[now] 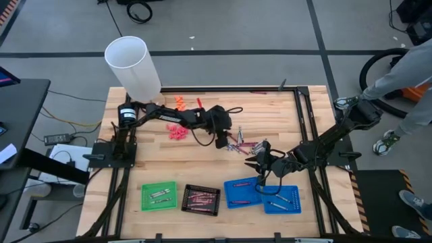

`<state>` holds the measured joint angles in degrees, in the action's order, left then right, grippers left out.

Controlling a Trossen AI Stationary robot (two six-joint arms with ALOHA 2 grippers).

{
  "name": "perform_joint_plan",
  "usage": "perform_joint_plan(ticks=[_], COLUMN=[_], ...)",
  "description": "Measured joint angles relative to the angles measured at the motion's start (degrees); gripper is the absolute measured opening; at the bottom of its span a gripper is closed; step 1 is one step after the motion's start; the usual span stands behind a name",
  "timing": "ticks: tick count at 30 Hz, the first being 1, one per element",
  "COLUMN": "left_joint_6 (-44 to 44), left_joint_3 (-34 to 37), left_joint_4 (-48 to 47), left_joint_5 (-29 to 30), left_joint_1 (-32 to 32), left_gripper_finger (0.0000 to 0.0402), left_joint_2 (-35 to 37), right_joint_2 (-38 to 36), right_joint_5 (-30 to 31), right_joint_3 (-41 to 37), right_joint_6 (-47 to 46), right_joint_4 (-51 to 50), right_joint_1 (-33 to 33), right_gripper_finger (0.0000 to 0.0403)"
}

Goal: Sort crayons
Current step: Put the white crayon into the green bin

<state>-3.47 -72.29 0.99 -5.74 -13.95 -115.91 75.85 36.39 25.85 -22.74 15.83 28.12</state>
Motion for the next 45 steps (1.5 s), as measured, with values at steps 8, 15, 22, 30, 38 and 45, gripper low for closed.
perform_joint_plan(ticks=[8,15,22,30,38,45], left_joint_6=[0.2,-1.0,-4.5,-8.0,-12.4,-4.1], left_joint_3=[-14.3,-19.3,-19.6,-19.6,-19.8,-22.8], left_joint_4=[-18.2,-25.2,-27.3,-31.2,-35.5,-35.4], left_joint_5=[2.1,4.6,4.6,2.8,1.5,3.0], left_joint_1=[1.6,2.3,2.6,2.6,3.9,4.2], left_gripper_finger=[0.0111,0.0105,0.0105,0.0105,0.0105,0.0105], left_joint_2=[-5.3,-9.0,-10.0,-10.1,-9.6,-9.6], right_joint_2=[0.0,0.0,0.0,-0.1,-0.1,-0.1], right_joint_5=[-0.4,-0.2,-0.3,-0.2,-0.1,0.0], right_joint_3=[0.0,0.0,0.0,0.0,0.0,0.0], right_joint_6=[0.0,0.0,0.0,0.0,0.0,0.0], right_joint_4=[0.0,-0.5,-1.0,-1.0,-0.9,-0.8], right_joint_1=[0.0,0.7,0.7,1.3,1.3,1.3], right_gripper_finger=[0.0077,0.0077,0.0077,0.0077,0.0077,0.0077])
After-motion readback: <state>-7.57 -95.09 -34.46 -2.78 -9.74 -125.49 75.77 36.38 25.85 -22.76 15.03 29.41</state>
